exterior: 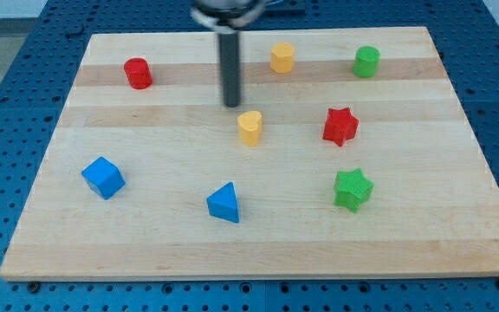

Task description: Point at blue triangle

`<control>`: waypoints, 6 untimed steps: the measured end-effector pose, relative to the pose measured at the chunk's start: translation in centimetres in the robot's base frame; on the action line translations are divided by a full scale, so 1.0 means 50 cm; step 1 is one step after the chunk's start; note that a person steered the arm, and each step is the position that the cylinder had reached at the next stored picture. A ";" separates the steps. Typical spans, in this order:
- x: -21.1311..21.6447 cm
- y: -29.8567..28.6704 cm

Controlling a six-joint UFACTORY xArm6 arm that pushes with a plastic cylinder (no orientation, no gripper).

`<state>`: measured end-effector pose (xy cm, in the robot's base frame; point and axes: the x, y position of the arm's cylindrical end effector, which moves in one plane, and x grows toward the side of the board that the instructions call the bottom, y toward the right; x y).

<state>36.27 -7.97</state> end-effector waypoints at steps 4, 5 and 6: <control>0.326 0.187; 0.414 0.137; 0.422 0.089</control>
